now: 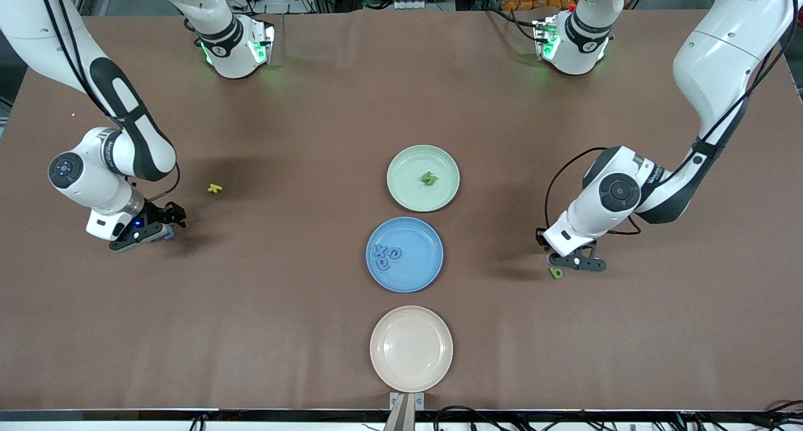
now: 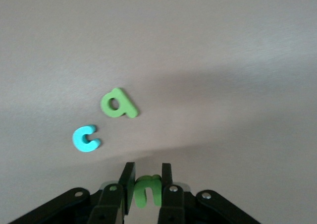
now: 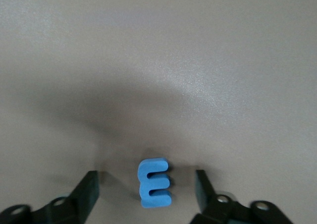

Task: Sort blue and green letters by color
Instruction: 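Carry the n to the green plate while the right gripper carries e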

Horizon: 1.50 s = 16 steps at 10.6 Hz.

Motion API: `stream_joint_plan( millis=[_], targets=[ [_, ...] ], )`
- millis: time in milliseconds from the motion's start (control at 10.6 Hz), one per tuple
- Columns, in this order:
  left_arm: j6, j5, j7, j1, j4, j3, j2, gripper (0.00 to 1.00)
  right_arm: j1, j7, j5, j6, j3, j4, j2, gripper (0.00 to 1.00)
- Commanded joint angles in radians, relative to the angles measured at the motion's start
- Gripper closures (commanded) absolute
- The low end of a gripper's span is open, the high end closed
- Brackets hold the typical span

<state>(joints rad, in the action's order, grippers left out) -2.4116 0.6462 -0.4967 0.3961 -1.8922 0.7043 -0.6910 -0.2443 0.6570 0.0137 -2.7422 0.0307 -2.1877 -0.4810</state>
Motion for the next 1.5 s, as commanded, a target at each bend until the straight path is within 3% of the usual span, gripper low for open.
stream_joint_plan(
  millis=[0, 188, 282, 564, 752, 1034, 1410],
  targets=[
    [0.026, -0.042, -0.019, -0.003, 0.004, 0.059, 0.021, 1.0, -0.013, 0.015, 0.003, -0.017, 0.011, -0.006, -0.004, 0.54],
    [0.026, -0.048, -0.072, -0.023, 0.004, 0.095, 0.019, 1.0, -0.009, 0.01, 0.003, -0.01, 0.011, -0.003, -0.002, 0.84],
    [0.028, -0.048, -0.119, -0.057, 0.004, 0.096, 0.021, 1.0, -0.009, 0.003, 0.003, -0.008, 0.011, -0.001, -0.001, 0.91],
    [0.032, -0.048, -0.309, -0.187, 0.019, 0.095, 0.019, 1.0, 0.016, -0.084, 0.002, 0.042, 0.012, 0.022, 0.048, 0.92],
    [0.032, -0.043, -0.472, -0.302, 0.047, 0.086, 0.007, 1.0, 0.084, -0.282, 0.002, 0.169, 0.012, 0.081, 0.067, 0.92],
    [0.032, -0.051, -0.638, -0.46, 0.099, 0.035, -0.004, 1.0, 0.204, -0.59, -0.003, 0.174, 0.02, 0.13, 0.056, 0.92],
    [0.032, -0.053, -0.81, -0.647, 0.148, -0.071, -0.03, 1.0, 0.31, -0.854, -0.067, 0.167, 0.123, 0.251, 0.01, 0.91]
  ],
)
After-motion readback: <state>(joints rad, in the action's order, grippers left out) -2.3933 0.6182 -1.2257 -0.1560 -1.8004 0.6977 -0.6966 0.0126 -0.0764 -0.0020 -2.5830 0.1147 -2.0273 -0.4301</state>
